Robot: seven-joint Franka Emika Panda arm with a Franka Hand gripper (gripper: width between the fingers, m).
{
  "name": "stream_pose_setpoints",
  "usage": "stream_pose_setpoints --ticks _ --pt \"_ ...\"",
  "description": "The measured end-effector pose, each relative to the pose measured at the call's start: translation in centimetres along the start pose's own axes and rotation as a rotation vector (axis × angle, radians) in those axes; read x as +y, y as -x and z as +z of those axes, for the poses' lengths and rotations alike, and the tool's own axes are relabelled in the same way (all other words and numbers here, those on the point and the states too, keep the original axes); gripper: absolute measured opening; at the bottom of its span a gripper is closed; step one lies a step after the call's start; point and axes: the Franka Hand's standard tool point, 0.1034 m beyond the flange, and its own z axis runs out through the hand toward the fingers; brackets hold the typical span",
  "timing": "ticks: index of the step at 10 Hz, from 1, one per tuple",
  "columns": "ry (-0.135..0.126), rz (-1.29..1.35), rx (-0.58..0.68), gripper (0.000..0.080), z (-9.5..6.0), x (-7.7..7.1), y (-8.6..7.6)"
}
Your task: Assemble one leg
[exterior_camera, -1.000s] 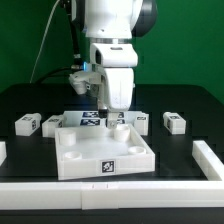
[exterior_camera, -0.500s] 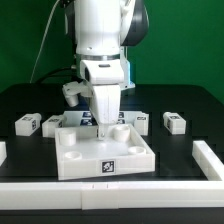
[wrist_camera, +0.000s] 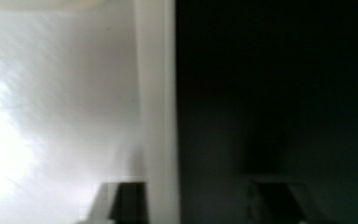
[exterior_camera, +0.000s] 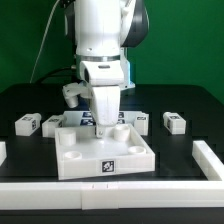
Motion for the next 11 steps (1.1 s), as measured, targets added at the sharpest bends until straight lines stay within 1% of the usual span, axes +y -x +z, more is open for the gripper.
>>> stream_pose_setpoints --ticks 1,2,3,9,11 --pt "0.0 0.0 0.0 0.0075 0.0 0.0 0.0" --pt "-0.001 0.0 0.0 0.0075 0.0 0.0 0.0" --pt "-0.001 0.0 0.0 0.0057 0.0 0.0 0.0" --pt "0.0 0.01 0.001 0.0057 0.0 0.1 -0.1" --pt "0.015 0.039 0.006 0.0057 0.0 1.5 -0.9"
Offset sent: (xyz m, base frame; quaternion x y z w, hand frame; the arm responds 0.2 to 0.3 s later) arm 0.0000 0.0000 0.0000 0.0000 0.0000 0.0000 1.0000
